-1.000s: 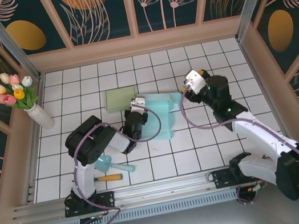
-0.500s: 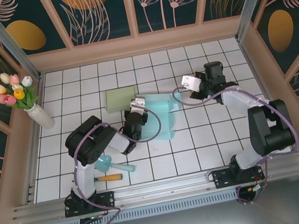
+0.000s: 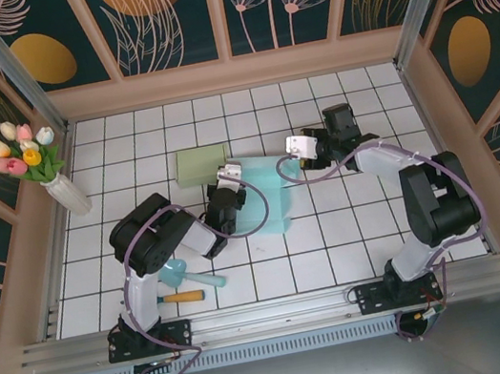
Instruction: Fold the paper box
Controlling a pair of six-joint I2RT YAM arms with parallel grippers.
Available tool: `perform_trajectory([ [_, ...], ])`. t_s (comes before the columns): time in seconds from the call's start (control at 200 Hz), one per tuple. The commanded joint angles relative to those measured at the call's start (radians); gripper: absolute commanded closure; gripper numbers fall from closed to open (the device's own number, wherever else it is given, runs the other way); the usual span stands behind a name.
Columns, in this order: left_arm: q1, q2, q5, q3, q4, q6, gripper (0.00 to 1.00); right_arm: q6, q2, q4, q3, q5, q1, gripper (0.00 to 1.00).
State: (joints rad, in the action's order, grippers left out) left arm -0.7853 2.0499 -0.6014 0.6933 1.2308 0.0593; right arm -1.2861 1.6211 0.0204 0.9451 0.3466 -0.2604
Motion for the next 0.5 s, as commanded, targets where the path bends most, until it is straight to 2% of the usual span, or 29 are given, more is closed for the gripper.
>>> perform_trajectory([
  [0.0,-0.003,0.031,-0.009,-0.017,-0.06,0.042,0.89,-0.027,0.012,0.029,0.04,0.068,-0.012,0.39],
  [0.495,-0.003,0.034,-0.021,-0.008,-0.073,0.035,0.88,-0.017,0.008,0.096,0.055,0.051,-0.084,0.42],
])
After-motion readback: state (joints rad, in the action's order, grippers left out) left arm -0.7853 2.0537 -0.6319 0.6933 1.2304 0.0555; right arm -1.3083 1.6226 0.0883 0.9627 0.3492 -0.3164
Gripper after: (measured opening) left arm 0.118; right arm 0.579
